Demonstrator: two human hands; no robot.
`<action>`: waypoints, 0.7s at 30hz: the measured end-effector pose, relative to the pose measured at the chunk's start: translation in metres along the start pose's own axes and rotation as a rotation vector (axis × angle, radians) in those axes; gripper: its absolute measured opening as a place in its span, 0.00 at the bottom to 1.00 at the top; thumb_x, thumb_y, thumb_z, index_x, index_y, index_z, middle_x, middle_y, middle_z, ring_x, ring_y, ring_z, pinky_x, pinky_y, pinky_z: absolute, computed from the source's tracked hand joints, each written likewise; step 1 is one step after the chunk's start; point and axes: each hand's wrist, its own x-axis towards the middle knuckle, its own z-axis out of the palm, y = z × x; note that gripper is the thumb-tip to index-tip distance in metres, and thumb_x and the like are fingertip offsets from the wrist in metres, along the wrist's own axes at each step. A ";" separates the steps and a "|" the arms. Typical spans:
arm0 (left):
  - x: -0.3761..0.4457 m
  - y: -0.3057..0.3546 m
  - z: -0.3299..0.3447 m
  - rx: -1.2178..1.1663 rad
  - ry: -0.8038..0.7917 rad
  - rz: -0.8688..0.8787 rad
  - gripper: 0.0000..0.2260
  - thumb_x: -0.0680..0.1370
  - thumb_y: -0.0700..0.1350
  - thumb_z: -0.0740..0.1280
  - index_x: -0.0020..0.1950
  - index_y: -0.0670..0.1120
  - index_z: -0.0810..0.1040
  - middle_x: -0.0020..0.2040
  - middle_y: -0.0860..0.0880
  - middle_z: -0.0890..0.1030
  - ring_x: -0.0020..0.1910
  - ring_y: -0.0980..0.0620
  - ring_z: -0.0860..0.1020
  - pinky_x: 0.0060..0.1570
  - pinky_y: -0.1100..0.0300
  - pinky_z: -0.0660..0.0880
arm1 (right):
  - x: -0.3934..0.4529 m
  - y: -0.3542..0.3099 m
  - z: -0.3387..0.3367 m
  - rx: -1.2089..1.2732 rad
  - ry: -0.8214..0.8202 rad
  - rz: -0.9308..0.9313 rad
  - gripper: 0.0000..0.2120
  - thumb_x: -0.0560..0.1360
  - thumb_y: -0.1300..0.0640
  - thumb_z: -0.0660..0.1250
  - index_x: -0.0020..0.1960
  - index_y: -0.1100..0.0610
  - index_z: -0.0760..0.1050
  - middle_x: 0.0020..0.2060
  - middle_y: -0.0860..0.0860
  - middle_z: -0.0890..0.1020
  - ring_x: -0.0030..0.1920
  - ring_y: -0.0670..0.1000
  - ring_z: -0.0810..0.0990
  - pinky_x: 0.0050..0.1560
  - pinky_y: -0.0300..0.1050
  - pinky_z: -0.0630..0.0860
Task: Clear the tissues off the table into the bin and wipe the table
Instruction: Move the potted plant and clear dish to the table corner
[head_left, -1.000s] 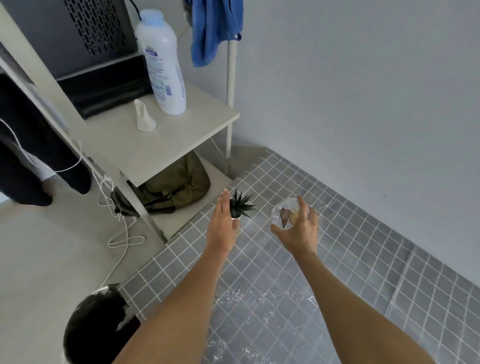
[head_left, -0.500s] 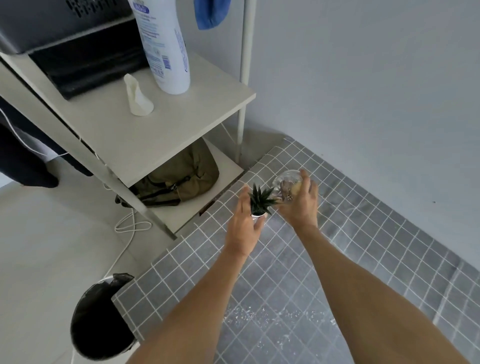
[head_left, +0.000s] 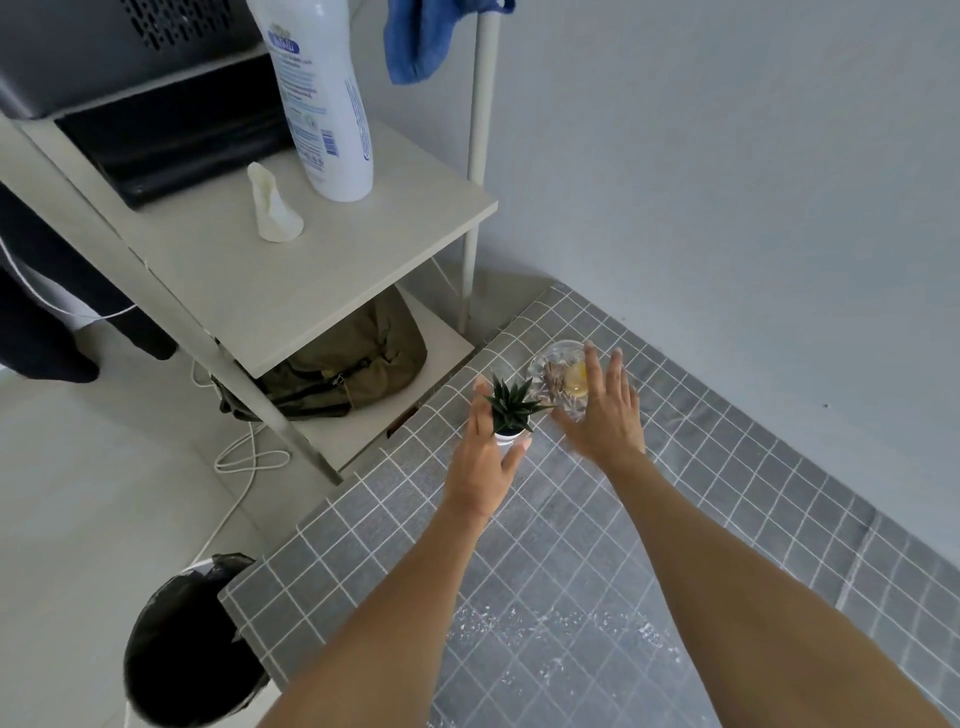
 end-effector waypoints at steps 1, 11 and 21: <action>-0.002 0.000 -0.003 0.009 -0.017 -0.021 0.39 0.78 0.54 0.64 0.79 0.43 0.45 0.79 0.46 0.55 0.69 0.45 0.71 0.60 0.55 0.75 | -0.004 0.002 -0.004 -0.015 -0.012 0.008 0.47 0.74 0.33 0.60 0.77 0.47 0.32 0.77 0.57 0.38 0.77 0.58 0.41 0.76 0.57 0.44; -0.045 -0.007 -0.024 0.414 -0.305 -0.073 0.35 0.81 0.60 0.51 0.78 0.41 0.42 0.79 0.41 0.43 0.78 0.44 0.43 0.77 0.49 0.48 | -0.092 0.011 -0.026 -0.020 -0.059 0.137 0.36 0.79 0.36 0.49 0.78 0.52 0.40 0.78 0.54 0.42 0.77 0.55 0.40 0.74 0.55 0.40; -0.106 0.053 -0.027 0.648 -0.505 0.076 0.29 0.83 0.56 0.49 0.79 0.41 0.47 0.79 0.41 0.46 0.78 0.43 0.45 0.76 0.47 0.51 | -0.237 0.035 -0.035 0.067 -0.092 0.275 0.31 0.81 0.40 0.48 0.79 0.51 0.44 0.78 0.54 0.43 0.78 0.54 0.41 0.75 0.55 0.42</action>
